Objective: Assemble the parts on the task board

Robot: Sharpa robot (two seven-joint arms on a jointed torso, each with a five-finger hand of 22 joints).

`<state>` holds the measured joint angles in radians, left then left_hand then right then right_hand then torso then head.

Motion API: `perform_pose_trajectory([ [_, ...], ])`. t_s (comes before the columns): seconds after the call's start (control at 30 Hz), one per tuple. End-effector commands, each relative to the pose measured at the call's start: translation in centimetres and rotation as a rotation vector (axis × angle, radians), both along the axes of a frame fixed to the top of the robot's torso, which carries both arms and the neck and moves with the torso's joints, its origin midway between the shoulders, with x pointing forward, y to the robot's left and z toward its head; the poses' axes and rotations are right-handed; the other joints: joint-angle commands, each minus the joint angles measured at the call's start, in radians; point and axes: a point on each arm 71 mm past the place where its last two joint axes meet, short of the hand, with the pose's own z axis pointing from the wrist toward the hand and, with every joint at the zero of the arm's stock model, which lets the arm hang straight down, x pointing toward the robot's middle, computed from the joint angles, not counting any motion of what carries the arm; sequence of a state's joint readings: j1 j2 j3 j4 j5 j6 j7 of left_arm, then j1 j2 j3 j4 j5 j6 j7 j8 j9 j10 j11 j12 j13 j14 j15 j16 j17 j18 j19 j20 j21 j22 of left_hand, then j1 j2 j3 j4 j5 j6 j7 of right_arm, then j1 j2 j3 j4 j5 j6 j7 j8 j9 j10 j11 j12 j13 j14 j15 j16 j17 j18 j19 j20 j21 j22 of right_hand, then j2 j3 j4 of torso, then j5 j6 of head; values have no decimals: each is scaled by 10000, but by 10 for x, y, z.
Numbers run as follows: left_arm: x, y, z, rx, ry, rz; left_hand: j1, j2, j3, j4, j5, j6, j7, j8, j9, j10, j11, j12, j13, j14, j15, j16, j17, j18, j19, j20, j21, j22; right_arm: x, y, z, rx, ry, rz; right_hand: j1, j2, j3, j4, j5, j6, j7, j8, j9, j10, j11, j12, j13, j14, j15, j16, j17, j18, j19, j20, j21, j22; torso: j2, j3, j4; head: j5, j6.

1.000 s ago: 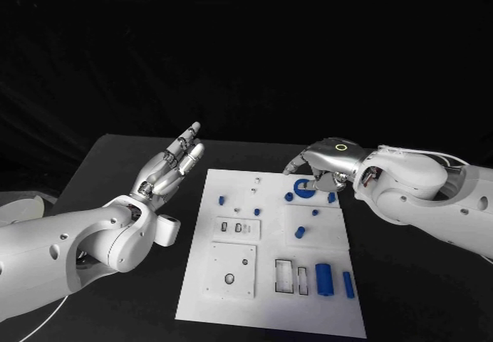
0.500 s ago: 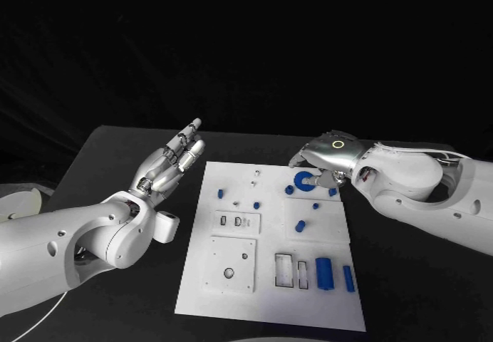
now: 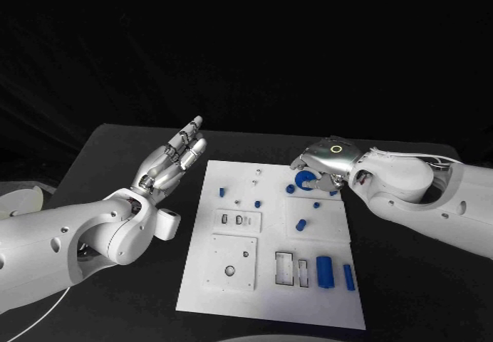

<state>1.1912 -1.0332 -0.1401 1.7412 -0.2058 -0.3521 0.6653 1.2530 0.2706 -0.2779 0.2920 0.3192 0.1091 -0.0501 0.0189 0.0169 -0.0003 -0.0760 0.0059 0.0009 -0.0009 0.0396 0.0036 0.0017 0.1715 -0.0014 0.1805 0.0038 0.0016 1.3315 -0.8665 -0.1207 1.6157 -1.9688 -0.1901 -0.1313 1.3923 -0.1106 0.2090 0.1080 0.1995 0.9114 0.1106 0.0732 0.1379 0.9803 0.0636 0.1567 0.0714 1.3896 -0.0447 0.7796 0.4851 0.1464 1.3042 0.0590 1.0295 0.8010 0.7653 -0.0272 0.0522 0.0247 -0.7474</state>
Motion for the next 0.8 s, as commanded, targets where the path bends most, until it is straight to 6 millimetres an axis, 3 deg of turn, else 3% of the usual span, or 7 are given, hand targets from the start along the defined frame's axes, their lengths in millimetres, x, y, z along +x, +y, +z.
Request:
perform_pose_trajectory([
  [0.03,0,-2,1,-62,-105,-302,119,12,45,-5,49,32,44,-5,16,3,73,-59,-9,9,44,-36,-17,73,14,77,-38,-16,1,2,-2,218,30,199,-74,-21,56,7,-30,24,39,-29,-15,66,2,-58,-10,14,54,54,37,-100,-2,73,72,59,-9,-23,-9,0,-6],
  [0.47,1,-3,-1,-53,4,-401,163,35,54,-3,124,143,173,15,32,3,224,-59,-9,9,67,-36,-17,72,14,113,-38,-16,6,4,-18,256,495,155,-87,-4,315,60,145,522,40,95,-42,284,22,-234,-36,-16,69,516,508,-139,-40,111,481,637,-43,-23,5,10,-97],
  [0.8,2,-2,-2,-27,86,-434,190,54,63,-2,190,261,279,35,48,3,276,-59,-9,9,83,-36,-17,73,14,138,-38,-16,8,10,-28,308,715,239,-80,-15,383,60,165,567,47,73,-60,307,30,-288,-40,64,64,851,897,-188,42,109,729,982,-68,-44,3,9,-165],
])
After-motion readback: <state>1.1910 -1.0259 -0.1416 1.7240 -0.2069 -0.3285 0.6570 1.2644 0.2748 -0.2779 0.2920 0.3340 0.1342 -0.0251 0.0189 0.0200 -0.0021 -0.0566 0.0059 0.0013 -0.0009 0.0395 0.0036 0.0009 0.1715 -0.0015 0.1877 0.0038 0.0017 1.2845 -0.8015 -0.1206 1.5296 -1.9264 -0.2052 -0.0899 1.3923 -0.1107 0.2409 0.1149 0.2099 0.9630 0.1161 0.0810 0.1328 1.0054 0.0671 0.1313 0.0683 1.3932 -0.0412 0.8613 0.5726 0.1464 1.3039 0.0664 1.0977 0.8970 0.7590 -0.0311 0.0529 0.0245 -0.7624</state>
